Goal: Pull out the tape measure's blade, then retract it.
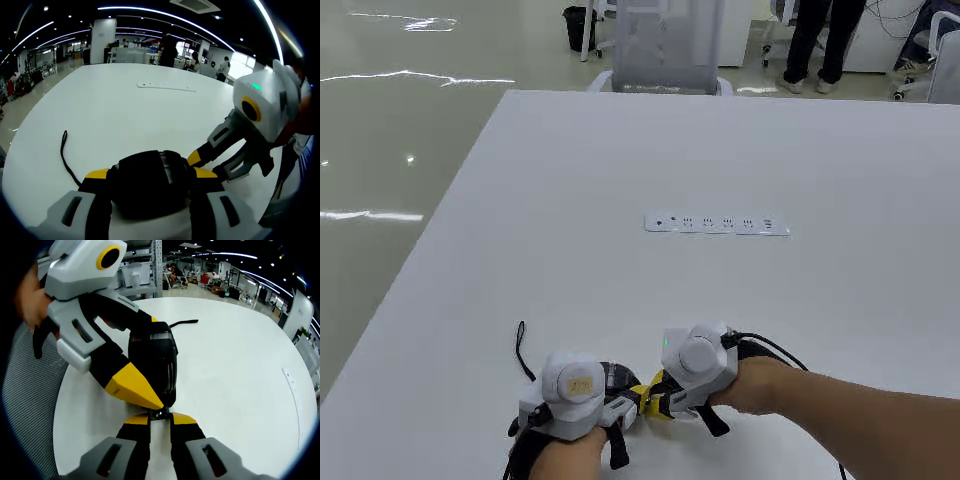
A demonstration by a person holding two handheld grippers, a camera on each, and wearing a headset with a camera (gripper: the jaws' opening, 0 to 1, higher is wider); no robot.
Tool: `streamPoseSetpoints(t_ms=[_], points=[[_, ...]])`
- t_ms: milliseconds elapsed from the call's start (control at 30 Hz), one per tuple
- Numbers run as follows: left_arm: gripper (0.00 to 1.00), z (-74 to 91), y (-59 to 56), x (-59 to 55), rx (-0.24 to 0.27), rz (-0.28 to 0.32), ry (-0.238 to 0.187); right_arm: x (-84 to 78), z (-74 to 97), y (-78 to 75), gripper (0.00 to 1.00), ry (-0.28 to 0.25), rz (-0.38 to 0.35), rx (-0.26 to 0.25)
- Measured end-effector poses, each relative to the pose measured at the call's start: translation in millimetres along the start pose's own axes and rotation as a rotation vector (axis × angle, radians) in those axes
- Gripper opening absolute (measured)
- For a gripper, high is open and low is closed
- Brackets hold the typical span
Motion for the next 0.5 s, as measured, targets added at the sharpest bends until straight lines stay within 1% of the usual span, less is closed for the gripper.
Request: streamPoseSetpoints(t_ms=[500], points=[[0.59,-0.2,0.4,-0.2,0.000,0.007,0.000,2.4,-2.0,0.0,0.14,-0.004,-0.002,0.000]])
Point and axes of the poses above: the centre of the closed fingertips' face, and the gripper's own axes: z roughly backward along the fingers, y roughly to its left, x roughly out of its top, the point moved 6 cm from there along z, roughly backward along the fingers, and after that the axes turned 13 degrees about x, right-handed, at the moved point
